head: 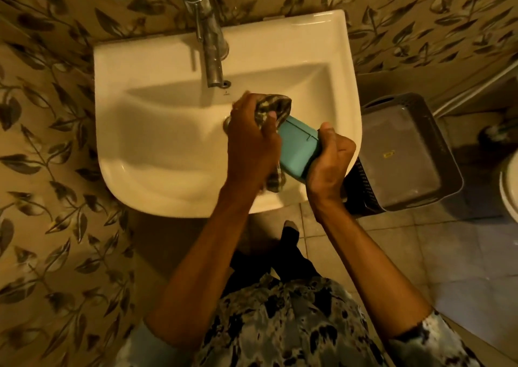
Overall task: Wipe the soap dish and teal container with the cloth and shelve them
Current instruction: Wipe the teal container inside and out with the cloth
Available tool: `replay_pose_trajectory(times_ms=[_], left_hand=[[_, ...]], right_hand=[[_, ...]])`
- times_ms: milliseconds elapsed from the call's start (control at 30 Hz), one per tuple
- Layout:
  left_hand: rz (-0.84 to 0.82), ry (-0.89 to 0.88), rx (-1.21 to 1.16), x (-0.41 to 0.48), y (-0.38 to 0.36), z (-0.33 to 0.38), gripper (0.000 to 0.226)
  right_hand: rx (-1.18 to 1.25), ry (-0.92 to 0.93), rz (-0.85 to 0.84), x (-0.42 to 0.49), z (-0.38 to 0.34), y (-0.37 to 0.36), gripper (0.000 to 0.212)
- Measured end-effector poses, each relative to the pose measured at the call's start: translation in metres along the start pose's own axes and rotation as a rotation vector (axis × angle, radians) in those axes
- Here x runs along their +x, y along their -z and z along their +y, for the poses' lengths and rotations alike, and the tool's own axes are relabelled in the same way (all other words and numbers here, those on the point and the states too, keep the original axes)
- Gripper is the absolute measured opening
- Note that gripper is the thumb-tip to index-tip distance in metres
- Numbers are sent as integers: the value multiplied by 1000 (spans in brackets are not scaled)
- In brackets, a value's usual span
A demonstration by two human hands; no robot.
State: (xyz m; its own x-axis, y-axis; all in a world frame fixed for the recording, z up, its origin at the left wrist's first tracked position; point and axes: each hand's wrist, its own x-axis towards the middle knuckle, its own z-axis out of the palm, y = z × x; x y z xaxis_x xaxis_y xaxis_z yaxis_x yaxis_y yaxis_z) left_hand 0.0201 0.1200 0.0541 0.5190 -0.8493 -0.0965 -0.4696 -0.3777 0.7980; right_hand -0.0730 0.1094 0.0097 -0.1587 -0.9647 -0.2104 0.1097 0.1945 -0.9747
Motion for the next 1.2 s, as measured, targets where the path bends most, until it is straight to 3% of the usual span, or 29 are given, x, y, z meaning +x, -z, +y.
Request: replay_pose_trajectory(times_ms=[100,167,233,267,367,433,533,633,733,800,900,967,1067,1133,1200], left_hand=[[-39,43,-88,-6,-7,0,35],[-65,-49,-111,-30,-23,10,40],[-136,-156,-78,-48,-39,12,39],[-140,-171,-53,-41,-42,7,38],[-52,17,-45,9,-38,-15,31],[-108,152,-46,37,-32,-26,26],[-65,184,-209,29,-31,-26,26],[-40,57,-285,7,-36,-16,30],[-77,-151,-198,-15,-51,-5,39],[-26,-176,-115,-17,-57,-2,38],[16,-19,-117,15,-48,1,35],[-93,124,-143,41,-40,1,28],[-281,295,-325,54,-31,-2,26],[-271,326,-370,51,-30,-7,26],[-212,244,-354,46,-29,-10,24]], right_hand=[[-83,10,48,11,4,5,42],[-173,-29,-4,11,17,9,38],[-202,-214,-69,3,27,10,34],[-212,-186,-35,5,28,10,34],[-115,-16,7,27,19,5,44],[-75,26,-11,36,13,2,42],[-93,44,-15,45,15,4,43],[-187,114,28,59,12,4,44],[-216,218,-1,63,12,0,47],[-214,250,-47,63,16,-2,47],[-163,189,-68,58,19,2,42],[-20,59,5,59,21,8,39],[178,-50,-38,62,22,17,43],[128,11,-135,60,22,18,37],[20,58,-286,57,24,23,32]])
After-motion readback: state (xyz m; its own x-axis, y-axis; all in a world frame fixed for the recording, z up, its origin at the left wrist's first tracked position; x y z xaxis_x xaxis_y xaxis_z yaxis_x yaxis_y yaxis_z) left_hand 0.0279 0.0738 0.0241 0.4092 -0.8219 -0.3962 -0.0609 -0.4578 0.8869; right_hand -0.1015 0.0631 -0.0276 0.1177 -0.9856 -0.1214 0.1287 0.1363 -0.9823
